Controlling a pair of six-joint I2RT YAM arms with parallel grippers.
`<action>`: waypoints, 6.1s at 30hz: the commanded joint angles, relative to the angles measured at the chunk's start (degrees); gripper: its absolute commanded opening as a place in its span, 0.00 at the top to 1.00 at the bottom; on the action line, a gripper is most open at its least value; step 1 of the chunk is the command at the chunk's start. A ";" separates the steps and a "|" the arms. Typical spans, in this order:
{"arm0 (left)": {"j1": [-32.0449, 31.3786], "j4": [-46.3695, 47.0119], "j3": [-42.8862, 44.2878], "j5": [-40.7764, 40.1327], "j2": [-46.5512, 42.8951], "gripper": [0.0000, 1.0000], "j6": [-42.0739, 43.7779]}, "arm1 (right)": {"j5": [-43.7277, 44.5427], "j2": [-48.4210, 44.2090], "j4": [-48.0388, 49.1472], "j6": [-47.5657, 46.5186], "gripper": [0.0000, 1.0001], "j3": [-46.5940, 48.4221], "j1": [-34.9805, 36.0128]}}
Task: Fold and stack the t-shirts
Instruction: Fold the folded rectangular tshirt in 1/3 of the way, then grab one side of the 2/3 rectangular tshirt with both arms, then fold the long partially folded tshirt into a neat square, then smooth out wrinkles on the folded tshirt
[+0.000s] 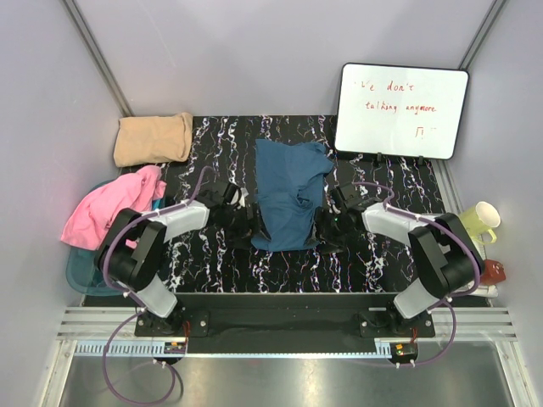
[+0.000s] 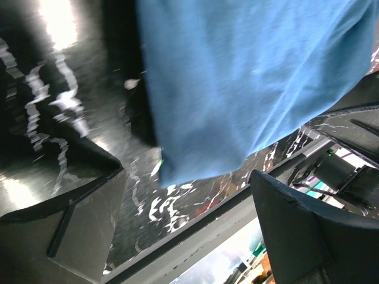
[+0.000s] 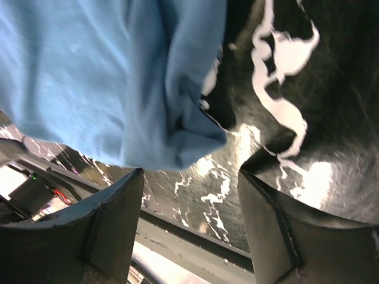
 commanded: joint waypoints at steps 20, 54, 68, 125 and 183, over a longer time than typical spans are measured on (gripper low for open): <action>-2.58 -4.79 -0.05 0.38 -2.71 1.00 3.21 | -3.68 -0.59 0.52 -1.76 1.00 4.58 1.76; 6.37 -18.69 59.61 5.29 23.72 0.97 10.69 | 3.79 26.89 -14.09 -21.19 0.96 61.87 -7.38; 14.20 -7.71 70.96 13.31 38.76 0.01 1.36 | 3.08 57.91 -16.02 -20.75 0.46 102.11 -9.32; 12.36 -11.75 66.55 -0.58 37.96 1.00 4.89 | -22.31 50.36 -25.86 -12.75 1.00 94.84 -13.01; 12.36 -6.30 73.95 1.18 44.39 1.00 1.45 | -18.36 66.98 -22.61 -8.62 1.00 101.79 -14.50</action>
